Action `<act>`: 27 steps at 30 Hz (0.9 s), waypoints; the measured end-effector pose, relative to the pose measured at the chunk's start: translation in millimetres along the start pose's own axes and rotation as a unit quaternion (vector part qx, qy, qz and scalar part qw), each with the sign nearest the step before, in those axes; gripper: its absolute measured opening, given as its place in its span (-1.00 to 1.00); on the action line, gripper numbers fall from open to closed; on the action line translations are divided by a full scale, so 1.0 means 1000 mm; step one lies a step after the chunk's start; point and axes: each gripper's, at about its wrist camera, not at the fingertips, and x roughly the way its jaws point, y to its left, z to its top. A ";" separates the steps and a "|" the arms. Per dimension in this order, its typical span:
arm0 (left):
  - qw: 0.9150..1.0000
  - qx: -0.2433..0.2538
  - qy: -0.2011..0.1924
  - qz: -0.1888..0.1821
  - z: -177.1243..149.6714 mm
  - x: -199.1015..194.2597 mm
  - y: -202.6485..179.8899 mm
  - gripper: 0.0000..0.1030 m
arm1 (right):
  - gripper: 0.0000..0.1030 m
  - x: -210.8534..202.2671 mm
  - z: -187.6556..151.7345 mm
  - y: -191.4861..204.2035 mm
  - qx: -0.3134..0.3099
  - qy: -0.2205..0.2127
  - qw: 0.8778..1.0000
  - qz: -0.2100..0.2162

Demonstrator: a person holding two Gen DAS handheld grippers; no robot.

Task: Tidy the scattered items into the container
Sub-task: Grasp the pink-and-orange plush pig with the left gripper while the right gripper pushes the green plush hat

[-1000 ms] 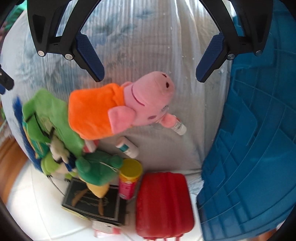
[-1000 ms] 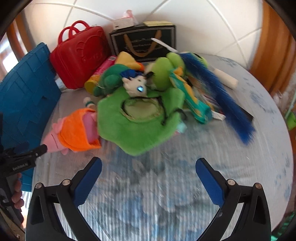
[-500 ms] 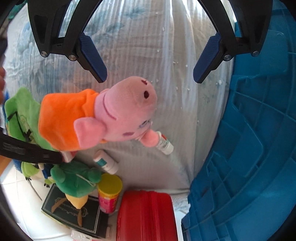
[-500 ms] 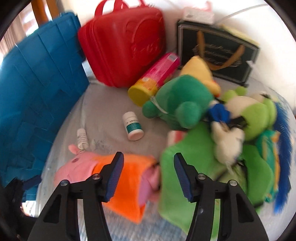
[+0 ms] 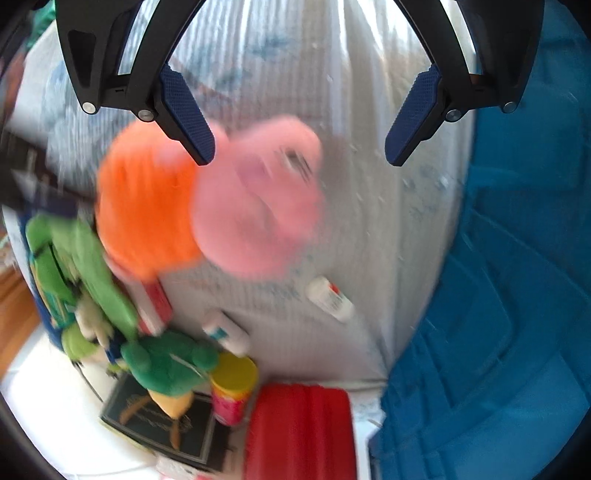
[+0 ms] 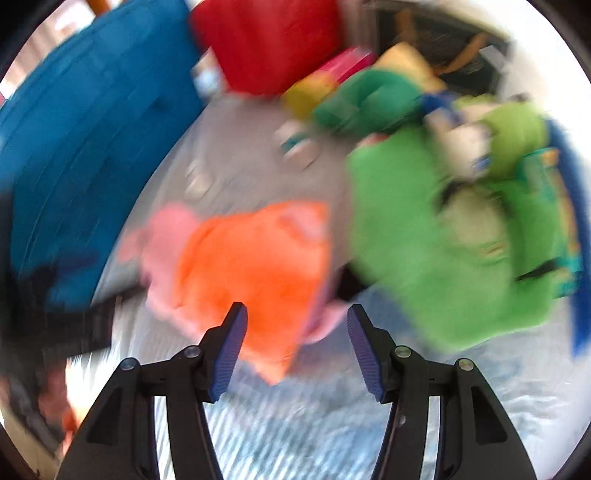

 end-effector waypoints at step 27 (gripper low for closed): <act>0.997 0.069 -0.029 -0.036 0.045 -0.006 -0.067 0.69 | 0.29 0.012 -0.046 -0.006 0.083 0.049 0.995 0.024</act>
